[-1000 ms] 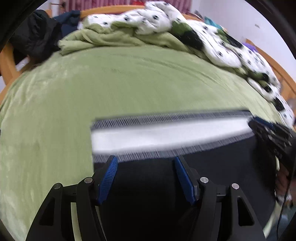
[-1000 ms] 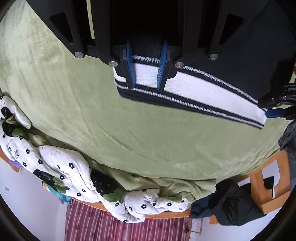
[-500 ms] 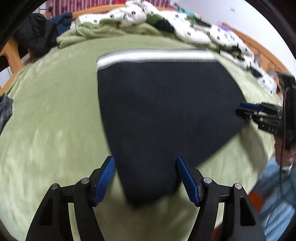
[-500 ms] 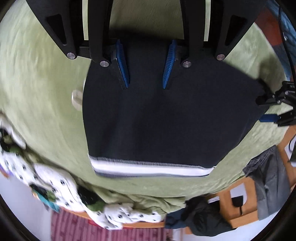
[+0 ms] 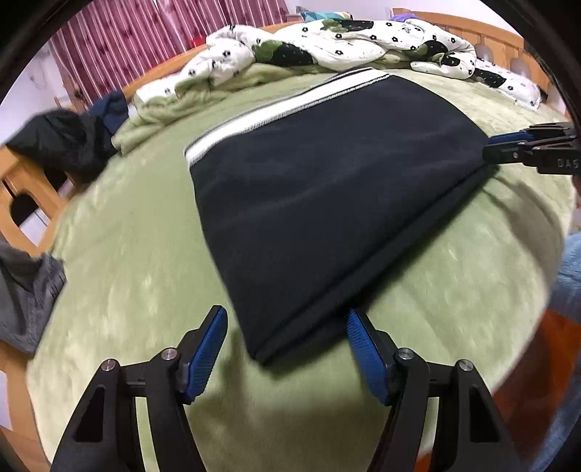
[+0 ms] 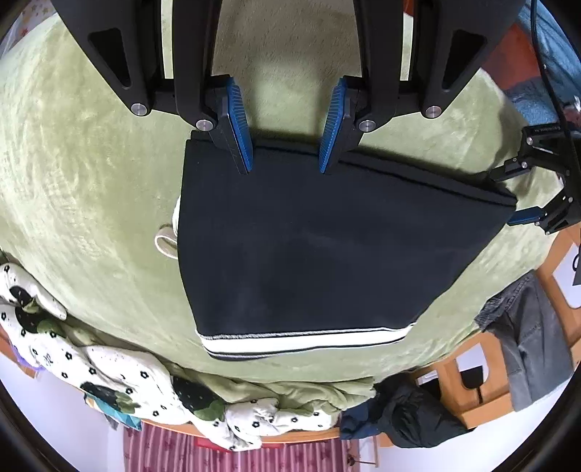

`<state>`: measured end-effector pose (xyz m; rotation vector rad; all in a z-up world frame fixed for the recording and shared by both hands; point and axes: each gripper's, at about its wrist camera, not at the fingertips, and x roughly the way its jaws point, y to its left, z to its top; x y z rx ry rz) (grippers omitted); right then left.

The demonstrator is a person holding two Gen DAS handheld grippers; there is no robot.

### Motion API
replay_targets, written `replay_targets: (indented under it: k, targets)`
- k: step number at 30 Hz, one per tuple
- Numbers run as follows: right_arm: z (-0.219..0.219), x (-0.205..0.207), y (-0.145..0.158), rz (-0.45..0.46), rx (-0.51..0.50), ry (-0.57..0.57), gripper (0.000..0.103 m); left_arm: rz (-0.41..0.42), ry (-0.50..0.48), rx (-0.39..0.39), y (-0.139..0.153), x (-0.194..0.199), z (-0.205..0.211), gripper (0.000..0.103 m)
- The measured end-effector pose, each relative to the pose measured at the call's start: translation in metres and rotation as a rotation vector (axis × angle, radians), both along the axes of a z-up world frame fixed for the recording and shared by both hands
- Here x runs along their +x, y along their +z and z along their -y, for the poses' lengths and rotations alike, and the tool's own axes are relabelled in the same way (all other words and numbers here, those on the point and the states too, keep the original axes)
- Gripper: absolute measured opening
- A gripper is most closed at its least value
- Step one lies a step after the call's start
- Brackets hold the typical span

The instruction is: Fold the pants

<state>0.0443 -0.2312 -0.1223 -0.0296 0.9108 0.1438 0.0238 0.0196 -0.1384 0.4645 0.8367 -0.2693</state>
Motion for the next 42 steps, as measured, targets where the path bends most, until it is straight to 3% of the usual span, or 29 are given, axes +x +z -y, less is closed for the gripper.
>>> replay_targets:
  k: [1,2,3,5,7,10,11,16,18,20,21,23,27,30,31,32,34,39,42]
  targets:
    - [0.003,0.003,-0.003,-0.006,0.006,-0.015,0.038,0.011,0.004,0.028,-0.003,0.003,0.006,0.044]
    - [0.005,0.006,-0.006,-0.013,0.007,-0.038,0.038,0.014,0.044,-0.006,0.001,0.006,0.005,0.030]
    - [0.007,0.007,-0.010,-0.020,0.010,-0.056,0.038,0.017,0.079,-0.057,0.010,0.013,0.000,0.024]
    - [0.011,0.011,-0.018,-0.039,0.023,-0.073,0.038,0.006,0.113,-0.239,0.027,0.012,-0.026,0.018]
    - [0.013,0.015,-0.026,-0.055,0.040,-0.085,0.038,-0.033,0.105,-0.205,0.016,0.011,-0.033,0.017]
    - [0.008,0.015,-0.025,-0.053,0.001,-0.083,0.038,0.001,0.096,-0.115,-0.001,-0.001,-0.025,0.018]
    - [0.005,0.014,-0.024,-0.051,-0.016,-0.078,0.038,0.000,0.099,-0.118,0.001,-0.003,-0.024,0.020]
    - [0.009,0.010,-0.015,-0.047,-0.017,-0.066,0.038,-0.082,0.079,-0.237,0.022,-0.013,-0.043,0.031]
    - [0.010,0.008,-0.009,-0.020,-0.040,-0.081,0.039,-0.054,0.048,-0.279,0.038,-0.016,-0.047,0.037]
    - [0.009,0.006,-0.002,0.016,-0.056,-0.089,0.045,0.014,0.036,-0.345,0.057,-0.021,-0.051,0.057]
    - [0.009,0.006,0.002,0.034,-0.055,-0.089,0.048,0.041,0.041,-0.375,0.064,-0.018,-0.050,0.060]
    - [0.008,0.009,0.009,0.076,-0.050,-0.088,0.052,0.051,0.050,-0.398,0.071,-0.004,-0.041,0.060]
    - [0.002,0.028,0.014,0.150,-0.093,-0.080,0.053,0.029,0.106,-0.359,0.064,0.035,-0.014,0.060]
    - [0.007,0.045,-0.005,0.085,-0.088,-0.081,0.053,-0.106,0.180,-0.293,0.022,0.054,-0.004,0.063]
    - [0.009,0.048,-0.012,0.066,-0.095,-0.087,0.053,-0.112,0.187,-0.296,0.012,0.054,-0.003,0.066]
    - [0.009,0.048,-0.015,0.069,-0.099,-0.092,0.053,-0.056,0.182,-0.293,0.011,0.046,-0.001,0.066]
    - [0.004,0.045,-0.015,0.092,-0.135,-0.095,0.053,-0.042,0.158,-0.244,0.010,0.041,0.007,0.067]
    - [0.012,0.046,-0.013,0.068,-0.074,-0.131,0.054,-0.089,0.184,-0.323,0.011,0.045,-0.001,0.070]
    - [0.011,0.045,-0.013,0.074,-0.073,-0.139,0.055,-0.089,0.191,-0.321,0.011,0.045,0.002,0.071]
